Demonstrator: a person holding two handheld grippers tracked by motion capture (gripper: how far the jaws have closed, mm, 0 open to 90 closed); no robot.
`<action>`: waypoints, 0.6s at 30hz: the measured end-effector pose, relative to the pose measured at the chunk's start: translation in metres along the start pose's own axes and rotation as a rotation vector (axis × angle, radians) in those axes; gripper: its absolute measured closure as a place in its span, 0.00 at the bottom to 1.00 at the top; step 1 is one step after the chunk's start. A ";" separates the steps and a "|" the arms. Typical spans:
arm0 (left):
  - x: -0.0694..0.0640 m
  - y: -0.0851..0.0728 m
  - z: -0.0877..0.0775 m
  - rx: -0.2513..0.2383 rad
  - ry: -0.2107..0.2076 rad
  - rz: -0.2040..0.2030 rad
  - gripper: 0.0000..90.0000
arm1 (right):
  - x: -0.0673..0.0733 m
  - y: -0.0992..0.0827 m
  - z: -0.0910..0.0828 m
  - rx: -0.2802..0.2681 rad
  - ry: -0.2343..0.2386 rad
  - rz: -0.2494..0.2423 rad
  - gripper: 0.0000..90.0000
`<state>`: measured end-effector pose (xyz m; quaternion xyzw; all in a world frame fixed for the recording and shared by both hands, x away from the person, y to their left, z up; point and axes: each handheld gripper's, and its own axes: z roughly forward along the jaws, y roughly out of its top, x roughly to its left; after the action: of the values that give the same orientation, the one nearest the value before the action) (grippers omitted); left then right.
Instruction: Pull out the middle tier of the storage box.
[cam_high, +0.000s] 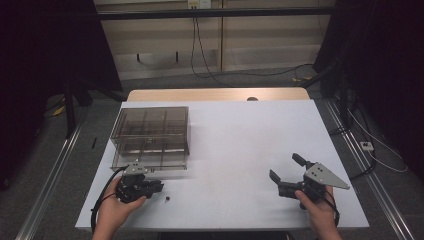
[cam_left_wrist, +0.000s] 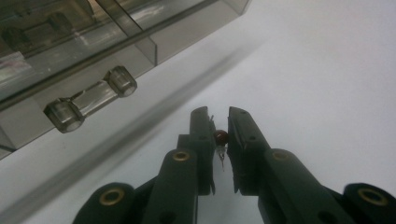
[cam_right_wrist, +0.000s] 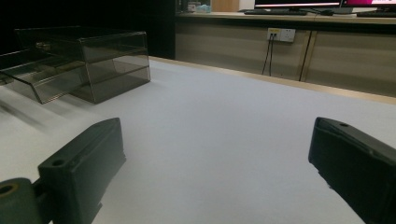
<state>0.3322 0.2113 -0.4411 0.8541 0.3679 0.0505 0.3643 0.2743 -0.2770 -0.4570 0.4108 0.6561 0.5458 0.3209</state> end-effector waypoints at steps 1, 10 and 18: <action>0.000 0.001 -0.001 0.000 -0.005 -0.001 0.90 | 0.000 0.000 0.000 0.000 0.000 0.000 0.03; 0.000 0.009 -0.008 0.001 -0.012 -0.017 0.90 | 0.000 0.000 0.000 -0.001 0.001 0.002 0.03; 0.006 0.017 -0.013 -0.003 -0.011 -0.033 0.90 | 0.000 0.000 0.001 0.003 0.002 -0.001 0.03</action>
<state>0.3419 0.2153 -0.4218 0.8474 0.3801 0.0405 0.3684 0.2746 -0.2764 -0.4572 0.4102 0.6574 0.5452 0.3199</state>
